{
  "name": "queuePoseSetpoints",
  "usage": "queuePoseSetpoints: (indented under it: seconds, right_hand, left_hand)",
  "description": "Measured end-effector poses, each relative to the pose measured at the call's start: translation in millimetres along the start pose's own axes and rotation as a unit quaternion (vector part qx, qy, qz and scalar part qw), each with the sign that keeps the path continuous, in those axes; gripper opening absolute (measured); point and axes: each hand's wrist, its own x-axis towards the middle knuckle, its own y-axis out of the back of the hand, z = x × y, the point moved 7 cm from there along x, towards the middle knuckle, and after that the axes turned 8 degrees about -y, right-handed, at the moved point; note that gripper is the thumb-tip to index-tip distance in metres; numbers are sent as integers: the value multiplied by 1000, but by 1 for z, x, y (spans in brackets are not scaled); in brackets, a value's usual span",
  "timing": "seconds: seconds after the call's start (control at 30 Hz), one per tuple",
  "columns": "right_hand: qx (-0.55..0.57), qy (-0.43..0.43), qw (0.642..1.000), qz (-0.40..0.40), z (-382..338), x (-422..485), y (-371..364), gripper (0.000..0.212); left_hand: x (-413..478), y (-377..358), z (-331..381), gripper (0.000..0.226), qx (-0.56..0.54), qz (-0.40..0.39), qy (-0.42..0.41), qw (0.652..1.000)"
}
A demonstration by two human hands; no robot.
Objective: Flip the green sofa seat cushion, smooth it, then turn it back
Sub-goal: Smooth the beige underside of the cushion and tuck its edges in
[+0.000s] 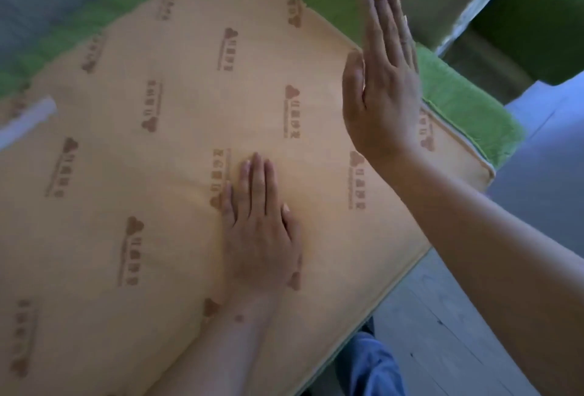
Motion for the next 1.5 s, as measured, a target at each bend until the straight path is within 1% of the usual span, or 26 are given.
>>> queuePoseSetpoints:
  seconds: [0.03, 0.1, 0.13, 0.17, 0.23, 0.27, 0.37, 0.4, 0.5, 0.53, 0.63, 0.67, 0.73, 0.77, 0.8, 0.83, 0.9, 1.0, 1.03, 1.1, 1.17, 1.2, 1.27, 1.33, 1.43, 1.5]
  right_hand:
    - [-5, 14, 1000, -21, -10, -21, -12, 60]
    - [-35, 28, 992, -115, -17, -57, -37, 62]
    - [-35, 24, 991, -125, -20, -58, -36, 60]
    - [-8, 22, 996, -90, -28, -49, -26, 56]
    - [58, 4, 997, 46, -47, -38, 11, 53]
    - [63, 23, 996, 59, -58, -51, 10, 54]
    - [-32, 87, 988, -122, -77, -117, -40, 60]
    - [-30, 91, 987, -127, -78, -115, -40, 57]
    - [53, 55, 997, 23, -95, -92, -5, 53]
    - [39, 69, 997, 15, -101, -106, -10, 56]
    - [-72, 104, 982, -137, -97, -152, -52, 61]
    - [-65, 90, 984, -142, -102, -152, -52, 60]
    - [-3, 56, 998, -40, -124, -140, -23, 56]
    - [36, 68, 997, -12, -134, -149, -13, 56]
    - [29, 128, 991, -26, -144, -171, -20, 60]
    - [-6, 169, 981, -92, -147, -197, -37, 63]
    - [-50, 183, 968, -166, -149, -220, -63, 62]
    - [19, 130, 988, -77, -181, -204, -40, 58]
    - [37, 142, 987, -70, -195, -212, -36, 59]
    - [1, 201, 971, -133, -206, -255, -63, 63]
    - [-32, 198, 965, -171, -209, -270, -80, 62]
    - [15, 177, 972, -151, -218, -268, -77, 60]
    - [98, 166, 980, -46, -249, -253, -40, 55]
    - [105, 216, 970, -23, -271, -280, -35, 57]
    - [5, 186, 968, -167, -264, -324, -91, 61]
    - [44, 152, 980, -124, -273, -311, -86, 58]
  left_hand:
    - [-8, 1, -5, 68, -1, 0, 13, 1000]
    - [-23, 3, -13, 68, -2, 2, 29, 1000]
    - [-29, 6, -19, 67, 2, 10, 35, 999]
    - [-37, 9, -23, 67, 4, 11, 39, 999]
    - [-45, 10, -28, 66, -5, 20, 38, 999]
    - [-51, 11, -33, 66, -9, 25, 44, 999]
    - [-77, 15, -49, 67, 0, 32, 71, 997]
    - [-83, 15, -55, 65, 1, 38, 71, 997]
    - [-103, 15, -67, 64, 0, 40, 86, 995]
    - [-113, 14, -71, 65, -2, 35, 103, 994]
    - [-130, 17, -75, 67, 4, 43, 140, 989]
    - [-140, 18, -80, 67, 16, 40, 153, 987]
    - [-156, 21, -86, 67, 18, 34, 166, 985]
    - [-168, 20, -89, 68, 16, 28, 168, 985]
    - [-180, 21, -93, 69, 18, 21, 171, 985]
    - [-191, 20, -94, 69, 23, 10, 169, 985]
    - [-211, 25, -106, 68, 42, 4, 151, 988]
    - [-233, 32, -126, 68, 57, 9, 141, 988]
    - [-241, 33, -132, 67, 54, 8, 149, 987]
    - [-255, 34, -143, 68, 51, 10, 163, 985]
    - [-266, 35, -152, 69, 44, 23, 180, 982]
    - [-274, 36, -159, 70, 36, 33, 188, 981]
    - [-282, 38, -164, 72, 19, 55, 199, 978]
    - [-299, 35, -173, 73, 18, 50, 214, 976]
    - [-328, 39, -193, 75, 30, 50, 235, 970]
    - [-335, 43, -203, 73, 44, 51, 222, 973]
